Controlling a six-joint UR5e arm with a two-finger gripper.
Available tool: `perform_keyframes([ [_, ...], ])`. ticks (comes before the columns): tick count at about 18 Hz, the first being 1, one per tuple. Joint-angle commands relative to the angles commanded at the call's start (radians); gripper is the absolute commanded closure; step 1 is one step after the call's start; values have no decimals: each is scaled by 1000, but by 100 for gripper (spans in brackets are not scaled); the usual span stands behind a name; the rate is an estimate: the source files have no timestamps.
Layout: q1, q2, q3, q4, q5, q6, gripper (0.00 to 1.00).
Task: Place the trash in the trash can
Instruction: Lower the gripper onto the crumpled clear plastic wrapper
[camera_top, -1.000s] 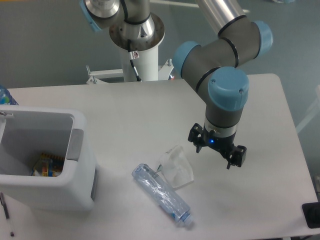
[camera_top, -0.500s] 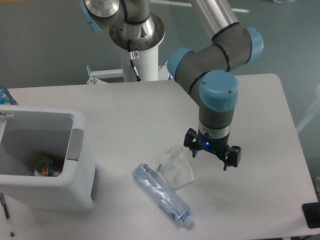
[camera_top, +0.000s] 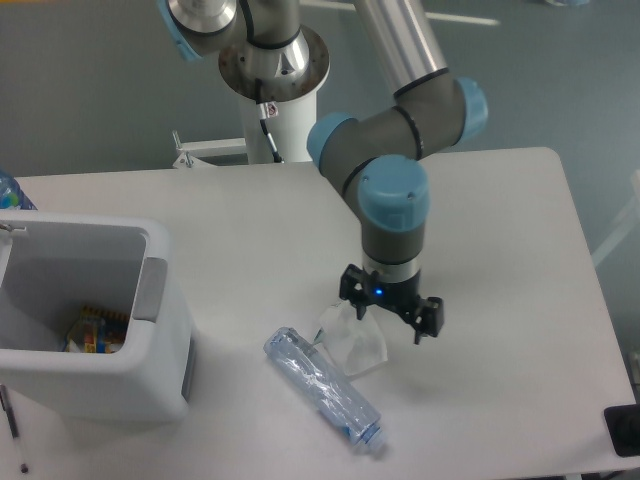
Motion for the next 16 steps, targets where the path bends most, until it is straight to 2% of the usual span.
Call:
perform_keyframes([
  [8,-18,-22,-23,20,0,-3,0],
  [10,-22,-26,-23,44,0,-24,0],
  [13,-29,-41,-15,58,0,-52,24],
  [16,-29,-43,-18,58,0,-54,72],
])
